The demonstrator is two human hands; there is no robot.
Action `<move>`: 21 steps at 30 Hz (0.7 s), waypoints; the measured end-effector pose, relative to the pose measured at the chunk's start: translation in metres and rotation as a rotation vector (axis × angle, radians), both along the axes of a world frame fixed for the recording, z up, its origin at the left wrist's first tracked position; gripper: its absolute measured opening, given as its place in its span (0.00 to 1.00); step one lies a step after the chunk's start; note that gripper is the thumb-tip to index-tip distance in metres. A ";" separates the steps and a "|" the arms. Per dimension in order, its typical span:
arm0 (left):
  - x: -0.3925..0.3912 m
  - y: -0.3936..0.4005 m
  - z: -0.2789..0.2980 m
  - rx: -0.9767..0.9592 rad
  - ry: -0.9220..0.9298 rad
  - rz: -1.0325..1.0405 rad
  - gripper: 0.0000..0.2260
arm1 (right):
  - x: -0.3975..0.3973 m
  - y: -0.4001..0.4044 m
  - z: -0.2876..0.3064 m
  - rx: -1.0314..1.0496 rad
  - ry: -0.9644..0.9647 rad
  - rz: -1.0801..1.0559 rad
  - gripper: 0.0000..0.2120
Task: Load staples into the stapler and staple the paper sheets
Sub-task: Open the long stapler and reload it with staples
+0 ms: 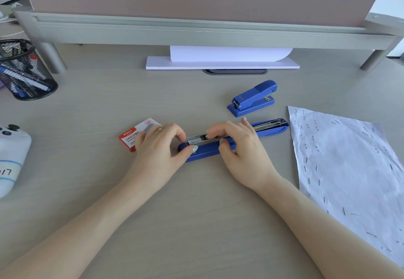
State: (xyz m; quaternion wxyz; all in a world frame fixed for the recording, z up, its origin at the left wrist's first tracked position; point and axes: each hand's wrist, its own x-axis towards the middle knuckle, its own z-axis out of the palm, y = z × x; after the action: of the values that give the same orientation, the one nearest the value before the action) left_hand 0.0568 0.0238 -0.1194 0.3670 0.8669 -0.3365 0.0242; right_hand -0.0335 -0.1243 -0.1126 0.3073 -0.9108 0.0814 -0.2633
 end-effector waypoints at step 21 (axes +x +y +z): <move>0.005 0.001 0.002 -0.015 0.014 -0.061 0.09 | -0.013 -0.076 0.027 0.478 -0.001 -0.489 0.12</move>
State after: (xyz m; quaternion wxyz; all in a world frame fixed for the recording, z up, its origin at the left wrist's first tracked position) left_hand 0.0622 0.0249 -0.1173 0.3763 0.8537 -0.3599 0.0092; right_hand -0.0469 -0.2007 -0.0856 0.4397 -0.7664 0.3568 -0.3032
